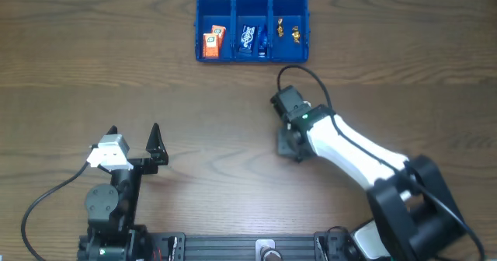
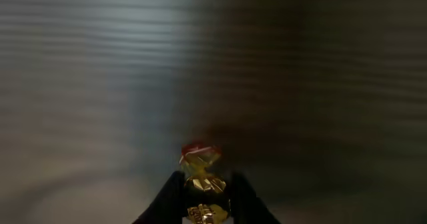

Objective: Sort Candies Into Trays

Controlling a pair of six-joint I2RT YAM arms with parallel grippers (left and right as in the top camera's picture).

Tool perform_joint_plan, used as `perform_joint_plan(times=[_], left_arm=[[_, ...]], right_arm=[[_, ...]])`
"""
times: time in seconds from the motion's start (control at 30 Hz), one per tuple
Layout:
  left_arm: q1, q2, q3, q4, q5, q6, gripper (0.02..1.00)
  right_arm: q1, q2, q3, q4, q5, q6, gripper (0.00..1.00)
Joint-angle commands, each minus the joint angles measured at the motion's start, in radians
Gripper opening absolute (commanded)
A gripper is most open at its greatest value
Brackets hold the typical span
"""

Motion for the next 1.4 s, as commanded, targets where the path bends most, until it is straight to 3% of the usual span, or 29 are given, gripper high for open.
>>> perform_joint_plan(times=[0.03,0.27,0.47,0.73,0.87,0.97,1.2,1.4], left_arm=[[0.007,-0.005,-0.016,-0.042,-0.006,0.017,0.998],[0.007,-0.005,-0.016,-0.042,-0.006,0.017,0.998],[0.007,-0.005,-0.016,-0.042,-0.006,0.017,0.998],[0.007,-0.005,-0.016,-0.042,-0.006,0.017,0.998],[0.007,-0.005,-0.016,-0.042,-0.006,0.017,0.996],[0.007,-0.005,-0.016,-0.042,-0.006,0.017,0.998],[0.007,-0.005,-0.016,-0.042,-0.006,0.017,0.998],[0.007,-0.005,-0.016,-0.042,-0.006,0.017,0.998]], right_arm=[[0.015,-0.171,0.169,-0.067,0.099,-0.005,0.121],[-0.114,0.025,0.628,-0.137,0.245,-0.161,0.121],[-0.191,0.304,0.909,-0.069,0.248,-0.251,0.126],[-0.217,0.487,0.944,0.057,0.228,-0.25,0.176],[-0.217,0.502,0.94,0.075,0.229,-0.25,0.308],[-0.217,0.496,0.94,0.084,0.23,-0.253,0.538],[-0.238,0.309,0.894,0.066,0.221,-0.293,0.645],[-0.293,-0.081,0.616,0.123,0.221,-0.296,0.748]])
